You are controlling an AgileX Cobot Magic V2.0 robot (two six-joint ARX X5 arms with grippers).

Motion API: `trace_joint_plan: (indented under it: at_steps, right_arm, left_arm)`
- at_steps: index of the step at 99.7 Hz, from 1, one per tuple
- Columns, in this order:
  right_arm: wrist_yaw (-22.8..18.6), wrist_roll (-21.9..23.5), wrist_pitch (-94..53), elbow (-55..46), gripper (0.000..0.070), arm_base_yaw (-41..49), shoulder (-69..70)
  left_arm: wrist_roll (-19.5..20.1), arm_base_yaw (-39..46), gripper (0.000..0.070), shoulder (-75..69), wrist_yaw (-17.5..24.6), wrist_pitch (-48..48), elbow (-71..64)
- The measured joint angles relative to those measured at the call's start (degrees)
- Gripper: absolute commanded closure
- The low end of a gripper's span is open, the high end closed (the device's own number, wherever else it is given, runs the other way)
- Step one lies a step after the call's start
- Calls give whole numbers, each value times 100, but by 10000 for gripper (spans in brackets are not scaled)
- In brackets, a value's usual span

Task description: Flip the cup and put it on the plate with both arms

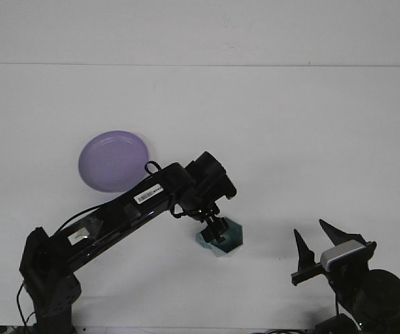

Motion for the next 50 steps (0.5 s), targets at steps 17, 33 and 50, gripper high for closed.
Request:
trace_joint_plan:
  at_steps: [17, 33, 50]
  right_arm:
    - [-9, 0, 0, 0, 285, 0, 0]
    - [-11, 0, 0, 0, 285, 0, 0]
    - [-9, 0, 0, 0, 285, 0, 0]
  left_arm:
    - [15, -13, 318, 101, 0, 153, 0]
    - [15, -26, 503, 291, 0, 170, 0]
    - [17, -76, 689, 330, 0, 260, 0]
